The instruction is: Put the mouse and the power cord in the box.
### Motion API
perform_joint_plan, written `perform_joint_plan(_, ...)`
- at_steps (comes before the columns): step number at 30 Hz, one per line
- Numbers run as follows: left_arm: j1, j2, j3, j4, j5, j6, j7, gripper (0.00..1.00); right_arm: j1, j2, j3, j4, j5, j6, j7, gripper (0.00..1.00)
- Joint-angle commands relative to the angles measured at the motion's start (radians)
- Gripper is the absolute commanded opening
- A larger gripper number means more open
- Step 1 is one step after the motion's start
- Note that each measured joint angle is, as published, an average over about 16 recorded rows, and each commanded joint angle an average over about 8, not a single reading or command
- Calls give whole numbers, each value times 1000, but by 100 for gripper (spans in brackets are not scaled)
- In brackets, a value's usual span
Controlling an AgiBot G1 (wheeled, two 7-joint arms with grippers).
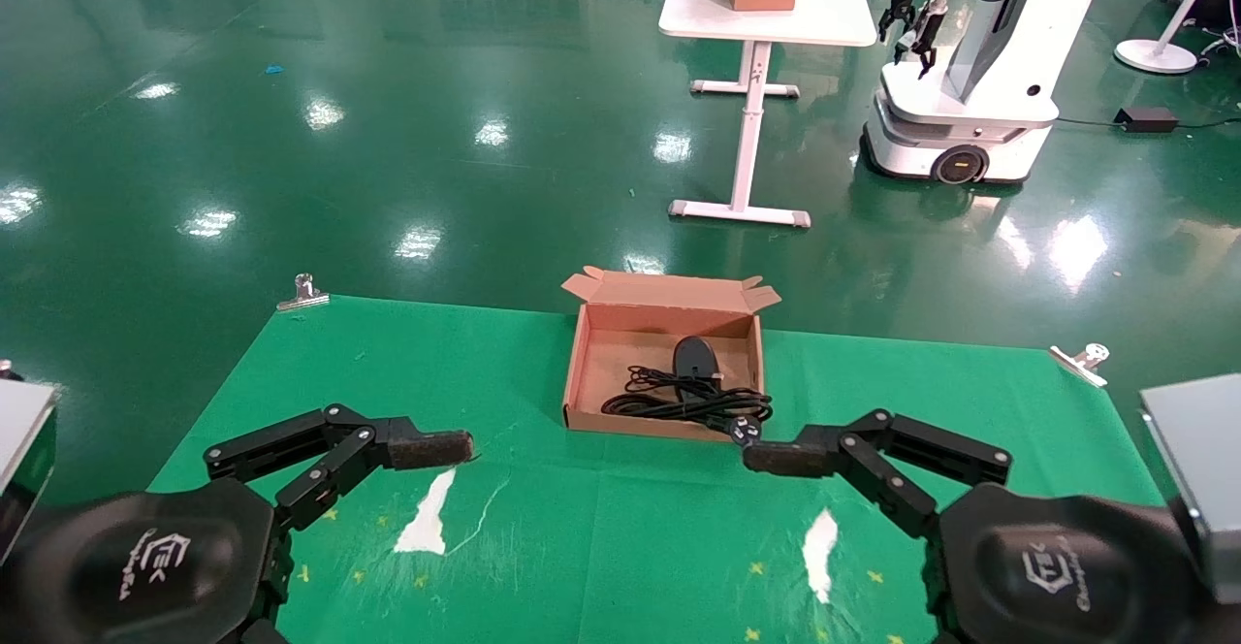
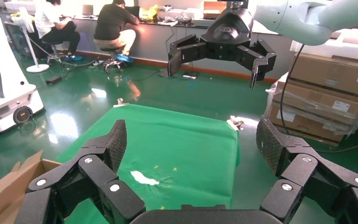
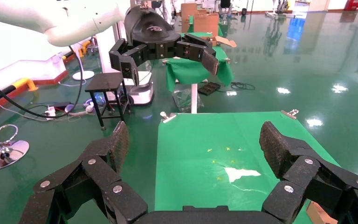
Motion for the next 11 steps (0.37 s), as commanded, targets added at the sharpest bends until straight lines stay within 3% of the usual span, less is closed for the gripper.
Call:
perform_joint_plan(1, -3, 3, 5, 2, 3, -4, 0, 100, 6, -2, -3, -5, -4, 0, -2, 100)
perform_joint_plan(11, -8, 9, 14, 7, 9, -12, 0, 100, 18, -5, -9, -15, -15, 0, -6, 100)
